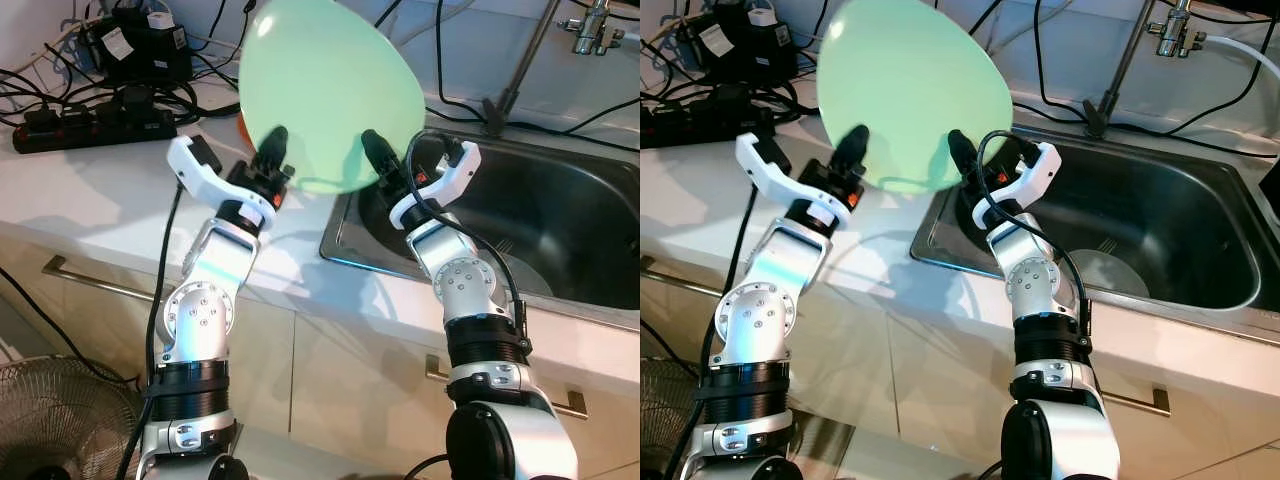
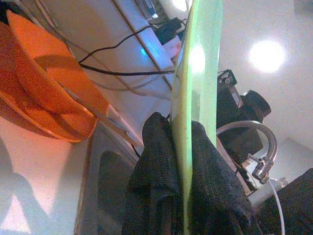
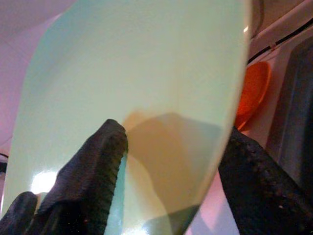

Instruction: Kitchen organization

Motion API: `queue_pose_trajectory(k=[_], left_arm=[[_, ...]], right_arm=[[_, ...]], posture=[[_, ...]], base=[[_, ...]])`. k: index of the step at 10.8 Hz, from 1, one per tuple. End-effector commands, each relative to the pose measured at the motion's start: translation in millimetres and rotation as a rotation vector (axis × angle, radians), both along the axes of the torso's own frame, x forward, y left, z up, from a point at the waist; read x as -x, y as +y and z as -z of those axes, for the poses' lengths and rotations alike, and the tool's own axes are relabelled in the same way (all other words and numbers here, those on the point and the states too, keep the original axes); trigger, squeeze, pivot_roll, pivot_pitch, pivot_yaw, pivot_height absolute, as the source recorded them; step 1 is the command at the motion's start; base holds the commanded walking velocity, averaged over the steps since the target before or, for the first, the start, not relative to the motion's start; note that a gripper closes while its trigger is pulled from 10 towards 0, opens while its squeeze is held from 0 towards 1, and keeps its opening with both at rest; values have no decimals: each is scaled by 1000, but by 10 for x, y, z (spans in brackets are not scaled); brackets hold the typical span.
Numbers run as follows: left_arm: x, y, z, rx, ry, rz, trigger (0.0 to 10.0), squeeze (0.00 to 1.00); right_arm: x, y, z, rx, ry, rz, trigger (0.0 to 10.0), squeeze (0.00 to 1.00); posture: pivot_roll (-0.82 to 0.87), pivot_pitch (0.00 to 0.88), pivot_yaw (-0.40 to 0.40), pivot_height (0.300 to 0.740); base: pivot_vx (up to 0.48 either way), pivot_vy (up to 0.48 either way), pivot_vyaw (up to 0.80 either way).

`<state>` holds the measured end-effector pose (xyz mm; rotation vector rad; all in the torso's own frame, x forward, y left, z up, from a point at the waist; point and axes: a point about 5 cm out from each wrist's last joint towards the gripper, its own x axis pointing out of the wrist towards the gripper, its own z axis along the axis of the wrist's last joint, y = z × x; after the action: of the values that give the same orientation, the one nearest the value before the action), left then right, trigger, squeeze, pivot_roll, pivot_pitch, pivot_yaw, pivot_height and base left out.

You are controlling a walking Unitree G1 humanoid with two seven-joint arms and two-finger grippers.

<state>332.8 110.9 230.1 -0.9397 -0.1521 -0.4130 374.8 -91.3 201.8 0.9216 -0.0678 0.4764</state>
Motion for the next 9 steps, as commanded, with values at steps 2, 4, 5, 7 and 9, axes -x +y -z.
queue_pose_trajectory(k=[2, 4, 5, 7, 9], left_arm=[[36, -69, -123, 14, -65, 45, 10000, 0], [29, -61, -104, 15, -53, 41, 10000, 0], [29, -60, -92, 14, -49, 39, 10000, 0], [24, -59, -78, 15, -41, 38, 10000, 0], [5, -65, -28, -7, -14, 31, 10000, 0]], right_arm=[[24, -35, -51, -26, -26, 1, 0, 0], [27, -36, -64, -60, -28, -3, 0, 0], [30, -39, -73, -73, -31, -5, 0, 0], [35, -43, -80, -108, -28, -10, 0, 0], [41, -42, -87, -134, -27, -16, 0, 0]], posture=[[242, 39, -35, 740], [244, 40, -35, 740], [244, 41, -35, 740], [244, 40, -33, 740], [243, 41, -34, 740]], base=[[0, 0, 0], [0, 0, 0], [0, 0, 0], [0, 0, 0], [0, 0, 0]])
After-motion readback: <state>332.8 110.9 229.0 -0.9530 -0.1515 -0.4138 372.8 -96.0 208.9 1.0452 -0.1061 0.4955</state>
